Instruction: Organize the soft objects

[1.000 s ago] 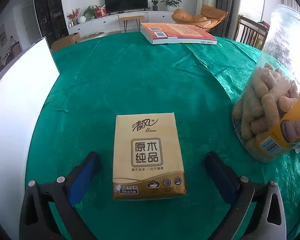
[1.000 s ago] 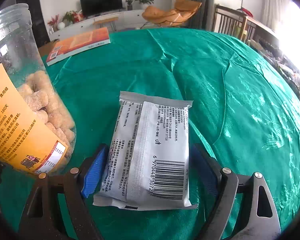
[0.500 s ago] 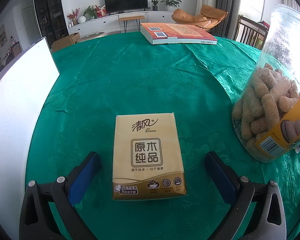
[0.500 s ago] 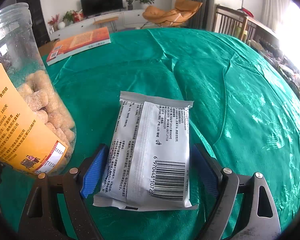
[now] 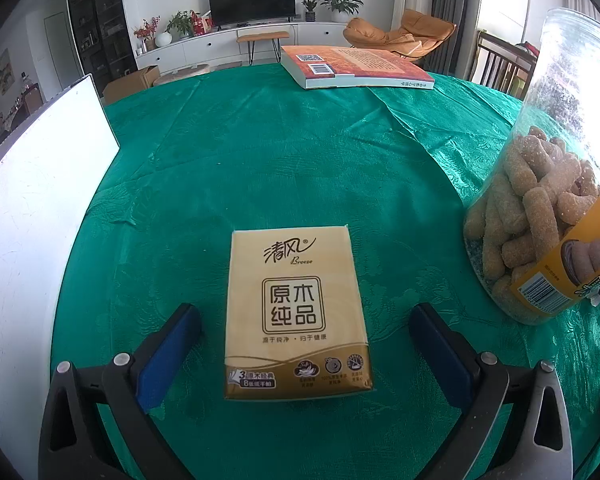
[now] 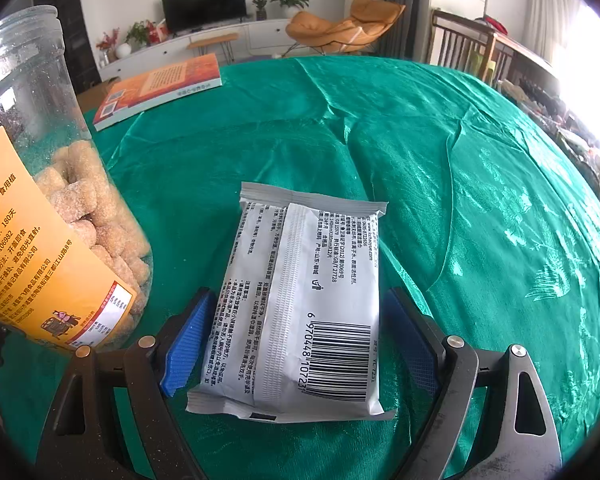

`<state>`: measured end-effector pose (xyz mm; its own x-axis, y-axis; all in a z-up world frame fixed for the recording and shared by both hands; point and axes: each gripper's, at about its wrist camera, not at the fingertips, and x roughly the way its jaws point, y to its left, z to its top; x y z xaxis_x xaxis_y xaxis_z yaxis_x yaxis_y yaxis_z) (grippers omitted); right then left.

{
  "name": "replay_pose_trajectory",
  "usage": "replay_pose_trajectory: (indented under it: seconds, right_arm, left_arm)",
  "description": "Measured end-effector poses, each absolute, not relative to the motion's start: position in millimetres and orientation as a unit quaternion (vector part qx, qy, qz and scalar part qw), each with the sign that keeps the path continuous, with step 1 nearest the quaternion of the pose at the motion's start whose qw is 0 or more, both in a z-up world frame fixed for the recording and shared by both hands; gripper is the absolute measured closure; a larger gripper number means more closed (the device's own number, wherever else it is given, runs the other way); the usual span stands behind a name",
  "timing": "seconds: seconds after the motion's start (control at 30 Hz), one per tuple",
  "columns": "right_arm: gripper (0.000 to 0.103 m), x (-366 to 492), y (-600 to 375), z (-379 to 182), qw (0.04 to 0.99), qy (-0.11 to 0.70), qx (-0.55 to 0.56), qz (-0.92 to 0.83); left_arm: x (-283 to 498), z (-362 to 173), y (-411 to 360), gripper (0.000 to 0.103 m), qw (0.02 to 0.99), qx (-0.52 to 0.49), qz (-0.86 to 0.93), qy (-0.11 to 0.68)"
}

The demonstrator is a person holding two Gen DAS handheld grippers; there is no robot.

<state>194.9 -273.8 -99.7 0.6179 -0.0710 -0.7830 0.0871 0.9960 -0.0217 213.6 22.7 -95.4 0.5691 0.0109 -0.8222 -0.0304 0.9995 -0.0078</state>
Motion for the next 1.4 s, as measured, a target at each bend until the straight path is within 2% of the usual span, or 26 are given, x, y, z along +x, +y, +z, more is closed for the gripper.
replay_pose_trajectory:
  seconds: [1.4]
  right_arm:
    - [0.015,195,-275,-100,0.899,0.436,0.003,-0.041]
  left_arm:
    - [206,-94,22,0.0,0.886,-0.007,0.002,0.464]
